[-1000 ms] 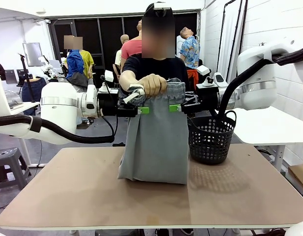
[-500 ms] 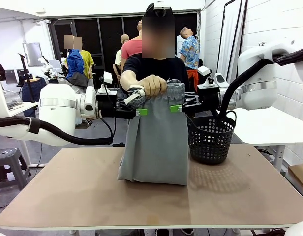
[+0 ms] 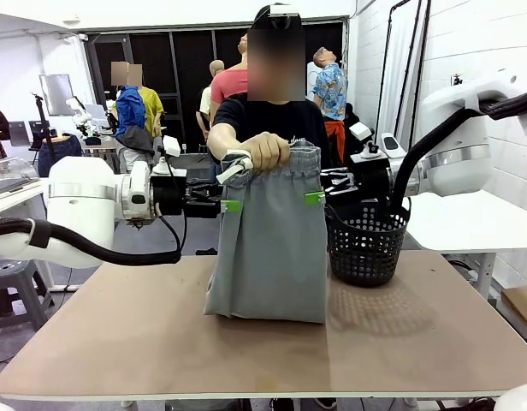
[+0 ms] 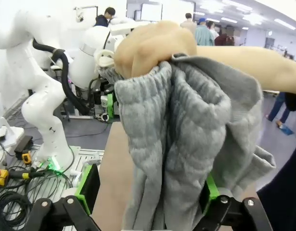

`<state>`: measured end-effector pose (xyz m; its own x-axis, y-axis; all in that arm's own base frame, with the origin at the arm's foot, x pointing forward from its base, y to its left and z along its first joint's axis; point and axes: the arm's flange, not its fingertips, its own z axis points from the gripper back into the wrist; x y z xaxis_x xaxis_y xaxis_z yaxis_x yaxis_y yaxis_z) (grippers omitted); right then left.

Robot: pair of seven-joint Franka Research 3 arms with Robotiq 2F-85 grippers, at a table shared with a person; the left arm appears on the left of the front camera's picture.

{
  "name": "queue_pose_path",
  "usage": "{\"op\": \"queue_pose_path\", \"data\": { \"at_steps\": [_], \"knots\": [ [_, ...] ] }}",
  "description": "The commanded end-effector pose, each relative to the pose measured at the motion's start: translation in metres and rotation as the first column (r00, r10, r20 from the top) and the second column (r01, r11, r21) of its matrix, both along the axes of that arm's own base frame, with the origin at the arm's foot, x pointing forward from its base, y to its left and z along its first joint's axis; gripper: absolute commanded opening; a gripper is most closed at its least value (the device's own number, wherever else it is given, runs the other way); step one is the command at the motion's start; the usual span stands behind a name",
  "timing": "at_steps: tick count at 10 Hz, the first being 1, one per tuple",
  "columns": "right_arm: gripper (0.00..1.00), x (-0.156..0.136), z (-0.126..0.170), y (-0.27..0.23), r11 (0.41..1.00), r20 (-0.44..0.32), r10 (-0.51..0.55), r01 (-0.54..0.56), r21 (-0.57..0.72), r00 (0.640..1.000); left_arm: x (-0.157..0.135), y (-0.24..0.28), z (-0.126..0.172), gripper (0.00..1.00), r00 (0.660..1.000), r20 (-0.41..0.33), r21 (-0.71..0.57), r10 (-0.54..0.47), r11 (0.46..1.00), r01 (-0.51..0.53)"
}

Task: Fold the training pants.
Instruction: Release the ends of the Training pants and then grab the overlapped ends.

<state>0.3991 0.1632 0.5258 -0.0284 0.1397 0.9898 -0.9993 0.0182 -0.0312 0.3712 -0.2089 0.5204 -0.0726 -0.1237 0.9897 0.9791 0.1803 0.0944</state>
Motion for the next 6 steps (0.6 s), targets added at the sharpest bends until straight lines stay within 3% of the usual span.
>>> {"op": "queue_pose_path", "data": {
  "at_steps": [1,6],
  "knots": [
    [1.00,-0.006,-0.004,-0.008,0.999,0.005,-0.039,0.039,-0.005,0.999,-0.009,0.007,-0.002,1.00,0.999,-0.011,-0.034,0.053,0.998,-0.053],
    [1.00,-0.005,-0.006,-0.027,0.991,0.044,-0.129,0.128,0.033,0.991,-0.014,0.030,-0.005,1.00,0.994,-0.006,-0.043,0.113,0.993,-0.113]
  ]
}}
